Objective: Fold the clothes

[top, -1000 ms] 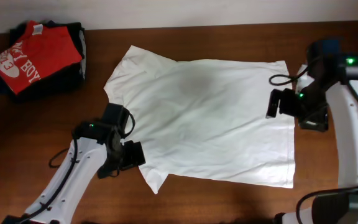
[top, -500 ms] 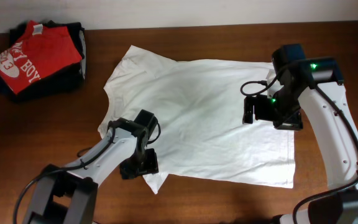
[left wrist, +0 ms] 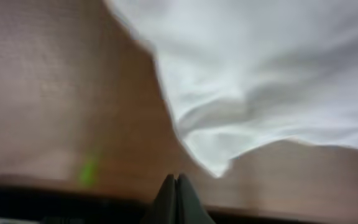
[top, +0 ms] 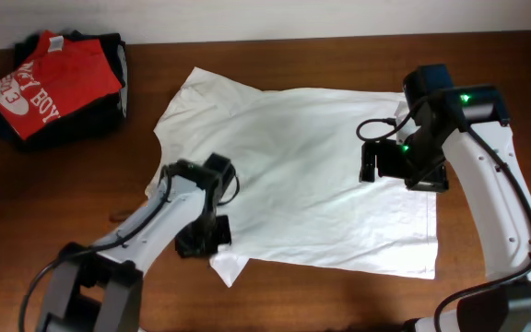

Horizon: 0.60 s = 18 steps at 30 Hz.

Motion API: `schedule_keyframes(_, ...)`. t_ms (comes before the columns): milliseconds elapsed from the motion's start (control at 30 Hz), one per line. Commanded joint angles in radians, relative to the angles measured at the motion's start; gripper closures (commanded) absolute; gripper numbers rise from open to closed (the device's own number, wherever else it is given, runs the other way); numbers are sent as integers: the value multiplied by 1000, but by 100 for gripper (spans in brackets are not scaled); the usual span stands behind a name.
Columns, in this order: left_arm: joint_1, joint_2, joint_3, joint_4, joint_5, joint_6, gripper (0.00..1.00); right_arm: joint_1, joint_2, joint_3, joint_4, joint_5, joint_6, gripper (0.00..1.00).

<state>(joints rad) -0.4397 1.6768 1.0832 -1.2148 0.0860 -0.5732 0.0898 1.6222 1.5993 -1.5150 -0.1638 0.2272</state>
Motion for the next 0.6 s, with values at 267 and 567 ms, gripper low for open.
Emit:
schedule_keyframes(267, -38, -1, -167, 146, 76, 20, 30, 9, -11, -6, 2, -9, -10, 1)
schedule_keyframes(567, -38, 0, -286, 310, 75, 20, 65, 9, -11, -6, 2, -9, -10, 1)
